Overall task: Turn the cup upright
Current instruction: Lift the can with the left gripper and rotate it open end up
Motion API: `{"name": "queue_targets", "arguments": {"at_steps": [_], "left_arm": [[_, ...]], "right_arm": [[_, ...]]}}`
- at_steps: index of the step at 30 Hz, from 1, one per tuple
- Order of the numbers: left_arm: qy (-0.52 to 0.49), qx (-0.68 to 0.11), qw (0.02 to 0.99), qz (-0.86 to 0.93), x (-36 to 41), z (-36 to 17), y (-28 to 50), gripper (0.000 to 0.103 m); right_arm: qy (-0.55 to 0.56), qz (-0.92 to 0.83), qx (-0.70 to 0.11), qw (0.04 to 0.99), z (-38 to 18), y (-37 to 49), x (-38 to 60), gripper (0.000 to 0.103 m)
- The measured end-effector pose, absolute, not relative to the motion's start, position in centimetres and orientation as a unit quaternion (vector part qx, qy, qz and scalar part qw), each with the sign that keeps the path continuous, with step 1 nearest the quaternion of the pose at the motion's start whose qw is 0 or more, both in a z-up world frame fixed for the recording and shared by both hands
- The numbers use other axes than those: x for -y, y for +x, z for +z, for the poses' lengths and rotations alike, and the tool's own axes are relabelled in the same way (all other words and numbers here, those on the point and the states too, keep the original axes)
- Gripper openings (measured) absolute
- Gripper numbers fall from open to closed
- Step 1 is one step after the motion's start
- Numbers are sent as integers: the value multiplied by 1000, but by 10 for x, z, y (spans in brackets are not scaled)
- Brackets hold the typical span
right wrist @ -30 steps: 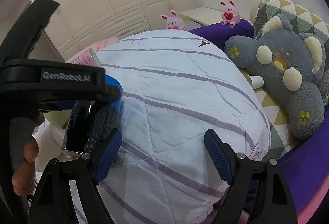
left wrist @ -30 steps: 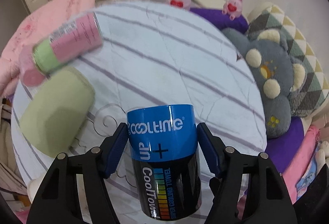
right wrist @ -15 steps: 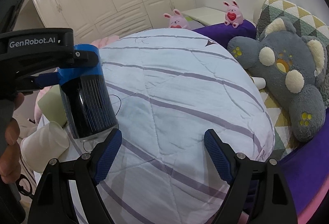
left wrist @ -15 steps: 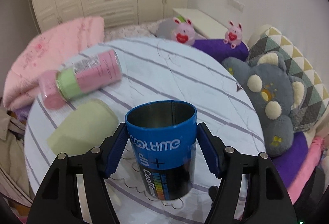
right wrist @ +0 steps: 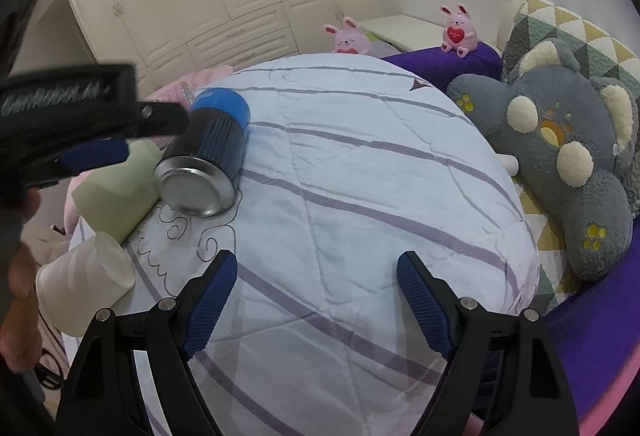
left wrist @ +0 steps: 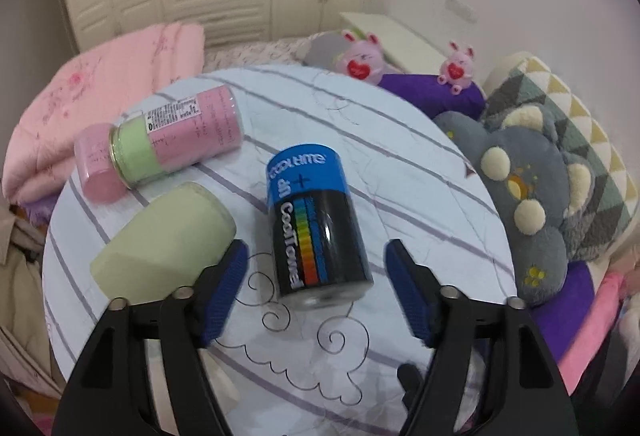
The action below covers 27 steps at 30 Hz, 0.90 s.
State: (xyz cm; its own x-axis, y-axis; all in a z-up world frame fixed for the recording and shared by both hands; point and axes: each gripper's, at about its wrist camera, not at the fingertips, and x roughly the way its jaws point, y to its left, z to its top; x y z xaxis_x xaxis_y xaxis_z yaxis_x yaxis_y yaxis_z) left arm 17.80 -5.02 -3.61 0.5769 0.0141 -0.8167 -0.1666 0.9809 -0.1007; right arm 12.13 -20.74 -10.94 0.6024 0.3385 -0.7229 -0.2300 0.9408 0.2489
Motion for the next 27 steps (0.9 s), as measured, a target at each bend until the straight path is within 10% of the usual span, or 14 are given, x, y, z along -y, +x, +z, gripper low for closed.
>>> {"name": "queue_targets", "arguments": {"at_steps": [19, 27], "left_arm": [[-70, -598, 796, 69, 39, -88, 267, 89], [-53, -551, 832, 41, 47, -74, 265, 72]], "right_arm": [[124, 115, -416, 894, -117, 172, 208, 84], [137, 111, -411, 895, -116, 176, 204, 84]]}}
